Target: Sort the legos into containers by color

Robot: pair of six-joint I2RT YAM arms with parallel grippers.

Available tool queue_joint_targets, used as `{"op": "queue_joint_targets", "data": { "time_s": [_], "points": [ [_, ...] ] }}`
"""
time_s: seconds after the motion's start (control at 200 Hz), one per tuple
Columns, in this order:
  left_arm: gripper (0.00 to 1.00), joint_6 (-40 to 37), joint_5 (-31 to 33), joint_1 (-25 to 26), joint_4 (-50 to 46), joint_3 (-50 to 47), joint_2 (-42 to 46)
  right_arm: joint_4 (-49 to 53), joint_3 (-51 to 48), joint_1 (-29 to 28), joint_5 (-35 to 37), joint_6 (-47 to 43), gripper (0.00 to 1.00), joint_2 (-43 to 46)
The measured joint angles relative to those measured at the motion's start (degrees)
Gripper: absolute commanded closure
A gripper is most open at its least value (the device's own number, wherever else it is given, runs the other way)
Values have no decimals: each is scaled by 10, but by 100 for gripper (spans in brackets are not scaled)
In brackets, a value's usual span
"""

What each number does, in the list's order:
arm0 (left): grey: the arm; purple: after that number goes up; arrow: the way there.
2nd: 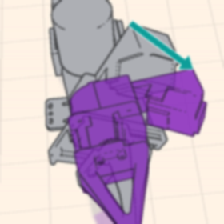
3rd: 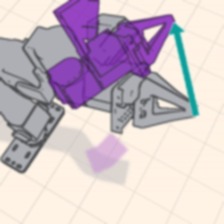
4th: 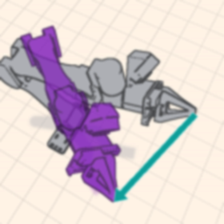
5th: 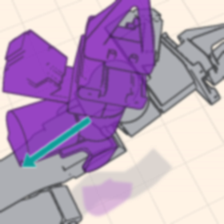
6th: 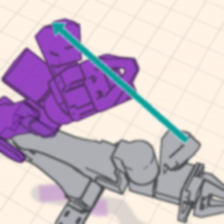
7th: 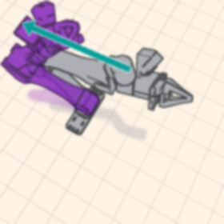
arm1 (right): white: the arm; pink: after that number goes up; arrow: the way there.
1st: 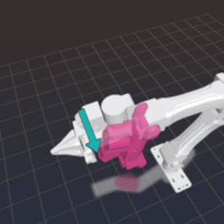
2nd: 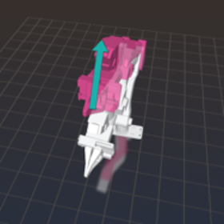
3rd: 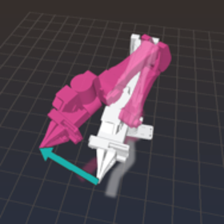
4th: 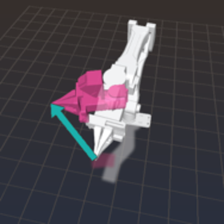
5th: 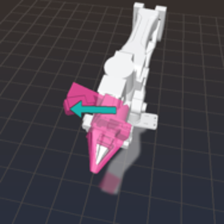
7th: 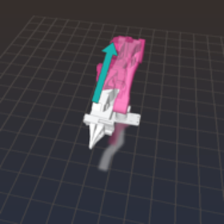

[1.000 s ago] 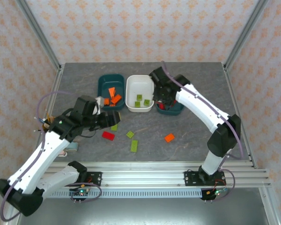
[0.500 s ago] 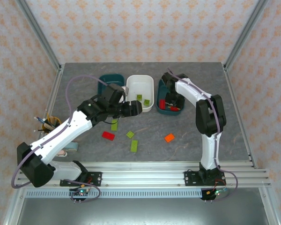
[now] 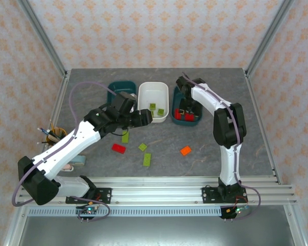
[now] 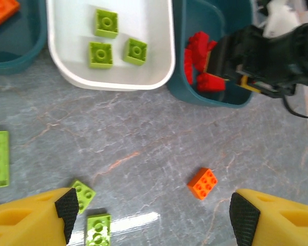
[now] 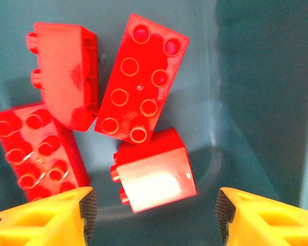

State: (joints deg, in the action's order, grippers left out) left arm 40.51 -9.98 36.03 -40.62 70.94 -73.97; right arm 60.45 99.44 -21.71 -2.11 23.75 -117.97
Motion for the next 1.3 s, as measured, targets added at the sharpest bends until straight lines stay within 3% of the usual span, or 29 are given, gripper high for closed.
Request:
{"op": "queue_joint_targets", "data": {
  "time_s": [0.2, 0.36, 0.49, 0.701, 1.196, 1.301],
  "points": [
    [21, -5, 51, -6, -79, 17, 12, -49, -33, -42, -11, -9, 38, 156],
    [23, -12, 56, -40, -113, -6, 15, -174, -180, -127, -67, -16, 36, 352],
    [26, -31, 49, -80, -127, -40, -24, -278, -311, -185, -135, -9, 35, 444],
    [31, -82, 44, -95, -113, -63, -139, -376, -459, -242, -185, 9, 33, 476],
    [41, -141, 23, -132, -41, -64, -271, -395, -462, -247, -183, 13, 33, 488],
    [48, -147, 17, -132, -31, -66, -284, -394, -460, -247, -182, 13, 34, 488]
  ]
}}
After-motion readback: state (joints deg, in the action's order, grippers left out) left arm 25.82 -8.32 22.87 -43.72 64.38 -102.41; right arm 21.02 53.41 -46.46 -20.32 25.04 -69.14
